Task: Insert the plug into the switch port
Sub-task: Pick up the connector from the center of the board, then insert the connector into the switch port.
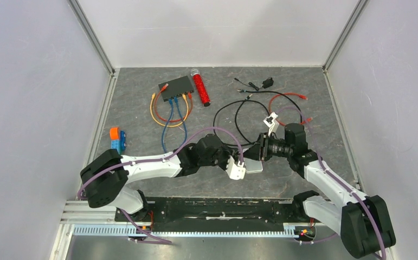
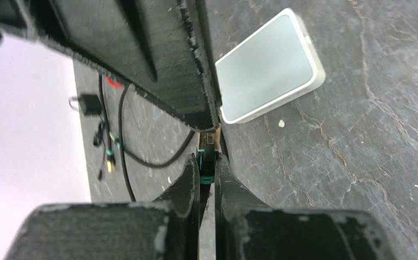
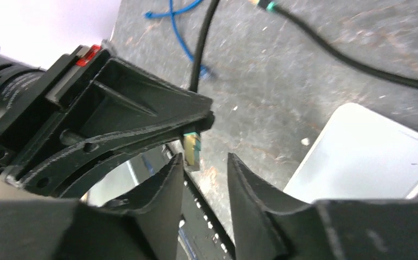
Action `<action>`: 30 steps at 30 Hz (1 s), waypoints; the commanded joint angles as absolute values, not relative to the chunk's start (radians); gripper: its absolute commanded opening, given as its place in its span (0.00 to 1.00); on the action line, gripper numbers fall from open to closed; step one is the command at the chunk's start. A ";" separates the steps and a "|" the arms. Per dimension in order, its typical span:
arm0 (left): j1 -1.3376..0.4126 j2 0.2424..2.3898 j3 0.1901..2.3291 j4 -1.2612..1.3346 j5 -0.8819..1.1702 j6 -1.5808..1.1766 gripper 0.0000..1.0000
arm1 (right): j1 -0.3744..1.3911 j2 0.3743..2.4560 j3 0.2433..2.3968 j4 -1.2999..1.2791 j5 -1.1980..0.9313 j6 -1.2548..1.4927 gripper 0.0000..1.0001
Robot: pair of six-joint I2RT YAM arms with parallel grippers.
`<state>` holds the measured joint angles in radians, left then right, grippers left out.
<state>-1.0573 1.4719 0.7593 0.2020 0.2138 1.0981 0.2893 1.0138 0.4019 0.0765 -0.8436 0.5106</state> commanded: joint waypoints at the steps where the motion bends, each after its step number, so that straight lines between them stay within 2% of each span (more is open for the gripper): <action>1: -1.056 1.430 0.833 0.159 0.078 0.726 0.02 | 0.281 0.968 0.498 0.003 -0.674 0.434 0.43; 5: -1.040 1.471 0.950 -0.083 0.027 0.494 0.02 | 0.279 0.948 0.567 -0.091 -0.506 0.363 0.60; 10: -1.037 1.481 0.966 -0.199 0.036 0.296 0.02 | 0.270 0.985 0.584 -0.112 -0.396 0.287 0.73; 18: -1.031 1.578 1.049 -0.352 -0.029 0.073 0.02 | 0.242 1.101 0.572 -0.123 -0.375 0.190 0.73; 26: -1.027 1.715 1.112 -0.394 0.020 0.011 0.02 | 0.233 1.197 0.520 -0.094 -0.398 0.161 0.74; 30: -1.027 1.794 1.169 -0.406 0.078 -0.038 0.02 | 0.227 1.246 0.515 -0.081 -0.394 0.140 0.69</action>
